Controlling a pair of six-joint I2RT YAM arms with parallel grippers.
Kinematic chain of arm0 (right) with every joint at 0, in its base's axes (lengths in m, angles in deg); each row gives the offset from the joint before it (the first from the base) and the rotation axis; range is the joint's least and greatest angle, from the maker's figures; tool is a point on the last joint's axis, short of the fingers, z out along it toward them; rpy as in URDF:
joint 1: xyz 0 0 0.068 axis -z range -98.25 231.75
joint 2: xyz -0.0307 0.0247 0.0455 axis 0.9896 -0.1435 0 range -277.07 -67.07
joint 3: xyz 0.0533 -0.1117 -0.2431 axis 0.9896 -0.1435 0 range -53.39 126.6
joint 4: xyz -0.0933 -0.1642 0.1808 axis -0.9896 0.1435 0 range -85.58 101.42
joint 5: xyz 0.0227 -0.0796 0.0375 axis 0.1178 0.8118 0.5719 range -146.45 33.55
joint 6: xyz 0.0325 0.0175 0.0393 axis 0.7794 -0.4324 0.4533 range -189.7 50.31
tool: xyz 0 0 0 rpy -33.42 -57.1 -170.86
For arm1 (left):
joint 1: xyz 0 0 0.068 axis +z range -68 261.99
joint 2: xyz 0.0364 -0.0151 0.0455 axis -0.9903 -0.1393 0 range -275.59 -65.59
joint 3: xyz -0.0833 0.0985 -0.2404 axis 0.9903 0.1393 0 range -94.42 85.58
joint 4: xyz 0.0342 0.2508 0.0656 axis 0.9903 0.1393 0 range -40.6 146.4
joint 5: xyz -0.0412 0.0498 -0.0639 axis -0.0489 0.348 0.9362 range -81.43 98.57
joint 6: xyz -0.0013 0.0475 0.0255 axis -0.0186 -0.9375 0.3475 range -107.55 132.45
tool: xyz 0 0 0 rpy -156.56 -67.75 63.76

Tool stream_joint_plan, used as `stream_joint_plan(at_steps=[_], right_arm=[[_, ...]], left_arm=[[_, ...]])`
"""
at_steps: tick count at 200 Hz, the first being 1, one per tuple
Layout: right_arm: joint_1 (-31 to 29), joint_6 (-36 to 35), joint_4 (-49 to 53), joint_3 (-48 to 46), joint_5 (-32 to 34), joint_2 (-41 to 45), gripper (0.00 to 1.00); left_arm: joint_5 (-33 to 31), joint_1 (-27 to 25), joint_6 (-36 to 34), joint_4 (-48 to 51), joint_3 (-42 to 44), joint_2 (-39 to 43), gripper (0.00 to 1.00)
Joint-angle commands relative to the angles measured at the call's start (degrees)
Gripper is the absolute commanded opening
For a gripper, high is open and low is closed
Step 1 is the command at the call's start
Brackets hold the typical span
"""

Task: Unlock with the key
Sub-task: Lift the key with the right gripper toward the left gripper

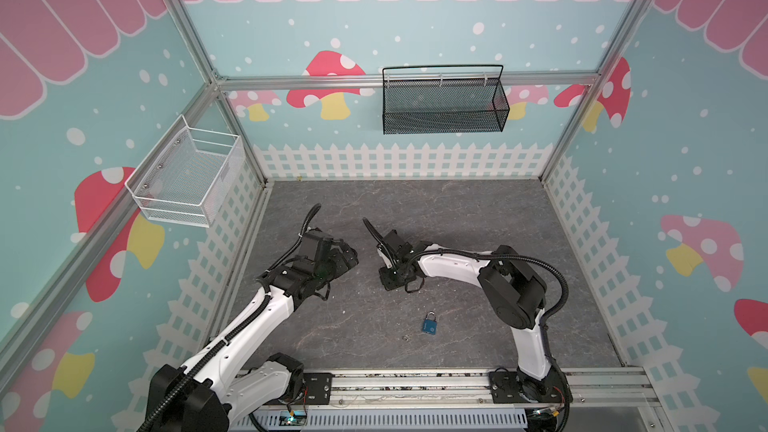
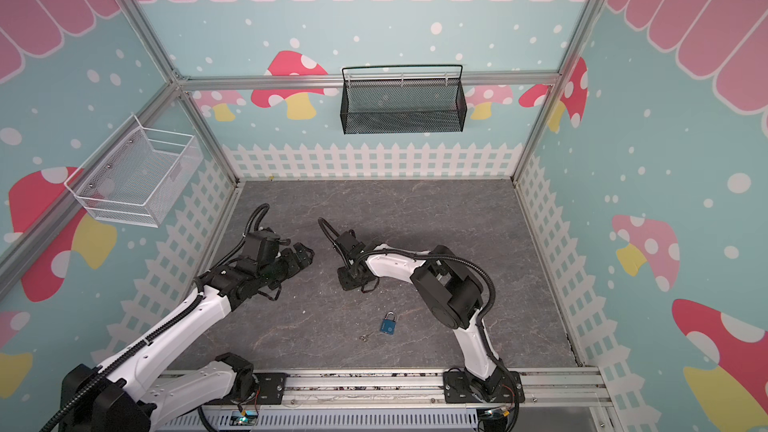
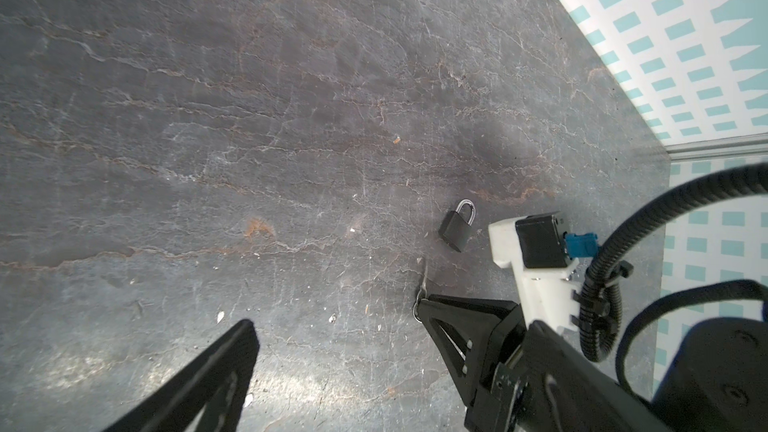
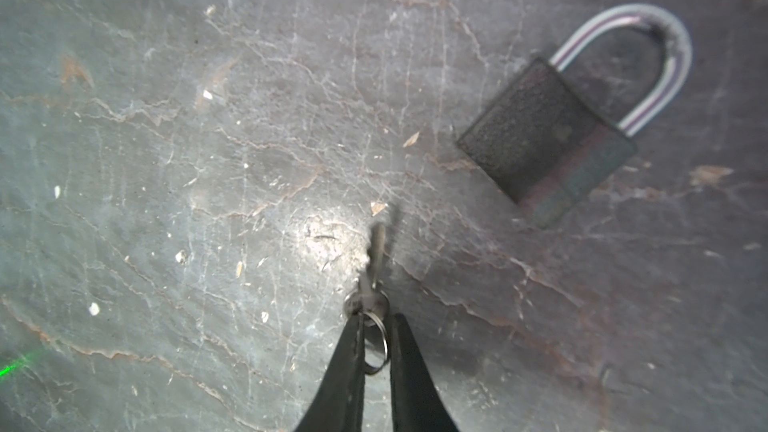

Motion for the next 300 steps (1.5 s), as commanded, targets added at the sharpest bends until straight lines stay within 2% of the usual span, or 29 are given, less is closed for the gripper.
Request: stream_joint_plan(at_steps=[1, 71, 143, 186, 209, 244, 252, 300], right_arm=[[-0.3, 0.7, 1.4, 0.1, 0.4, -1.7, 0.11], [-0.3, 0.5, -0.8, -1.8, 1.5, 0.9, 0.0], [-0.1, -1.7, -8.6, -9.2, 1.1, 8.1, 0.0], [0.0, -3.1, -11.6, -13.0, 2.9, 16.9, 0.0], [0.0, -3.6, -13.4, -14.9, 4.1, 21.6, 0.0], [0.0, -3.6, -17.8, -17.3, 5.7, 28.4, 0.0], [0.1, -3.5, -18.6, -17.4, 6.1, 29.7, 0.0], [0.1, -3.3, -22.6, -17.0, 8.7, 34.2, 0.0]], left_arm=[[0.3, -0.1, 1.6, -0.5, -0.3, 0.2, 1.0], [1.7, -0.1, 3.6, -2.0, 0.6, 0.8, 1.0], [4.8, -0.1, 9.9, -4.1, 1.4, 4.0, 1.0], [7.4, -0.1, 17.2, -7.0, 2.6, 6.7, 0.98], [10.1, -0.3, 22.4, -10.2, 2.9, 6.6, 0.94], [11.5, -2.1, 31.9, -19.8, 4.2, 5.0, 0.87], [11.4, -4.2, 33.9, -22.1, 4.4, 4.5, 0.86], [10.7, -7.7, 48.0, -37.6, 6.5, -0.7, 0.79]])
